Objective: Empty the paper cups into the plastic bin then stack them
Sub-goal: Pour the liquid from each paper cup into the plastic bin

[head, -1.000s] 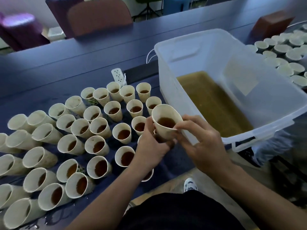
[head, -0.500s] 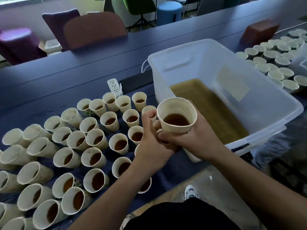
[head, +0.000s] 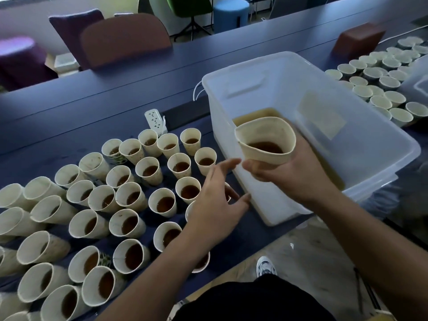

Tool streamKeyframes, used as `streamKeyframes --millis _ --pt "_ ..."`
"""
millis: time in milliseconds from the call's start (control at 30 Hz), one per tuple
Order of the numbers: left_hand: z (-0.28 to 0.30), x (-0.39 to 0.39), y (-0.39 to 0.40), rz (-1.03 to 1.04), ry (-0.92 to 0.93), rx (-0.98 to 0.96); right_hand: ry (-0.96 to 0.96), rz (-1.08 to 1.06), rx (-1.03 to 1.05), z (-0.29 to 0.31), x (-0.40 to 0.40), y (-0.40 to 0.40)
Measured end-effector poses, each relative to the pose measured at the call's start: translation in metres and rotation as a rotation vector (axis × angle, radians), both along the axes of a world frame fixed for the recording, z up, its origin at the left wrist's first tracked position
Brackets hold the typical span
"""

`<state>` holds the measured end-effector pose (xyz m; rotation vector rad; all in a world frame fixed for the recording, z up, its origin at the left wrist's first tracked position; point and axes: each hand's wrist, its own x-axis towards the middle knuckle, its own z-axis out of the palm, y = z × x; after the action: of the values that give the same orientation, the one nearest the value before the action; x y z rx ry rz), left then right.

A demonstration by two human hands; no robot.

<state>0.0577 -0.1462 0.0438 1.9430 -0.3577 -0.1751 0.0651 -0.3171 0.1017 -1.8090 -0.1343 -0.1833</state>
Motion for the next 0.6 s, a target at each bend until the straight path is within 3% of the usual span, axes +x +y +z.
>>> streamKeyframes --millis 133,467,600 --pt "0.001 0.0 -0.003 -0.097 -0.121 0.16 -0.006 -0.073 -0.342 0.005 0.015 -0.027" --pt "-0.002 -0.002 -0.016 -0.266 -0.189 0.401 0.249 -0.048 -0.776 -0.021 0.063 -0.104" --pt "-0.004 -0.004 -0.019 -0.292 -0.172 0.415 0.338 -0.029 -0.9 -0.029 0.07 -0.116"
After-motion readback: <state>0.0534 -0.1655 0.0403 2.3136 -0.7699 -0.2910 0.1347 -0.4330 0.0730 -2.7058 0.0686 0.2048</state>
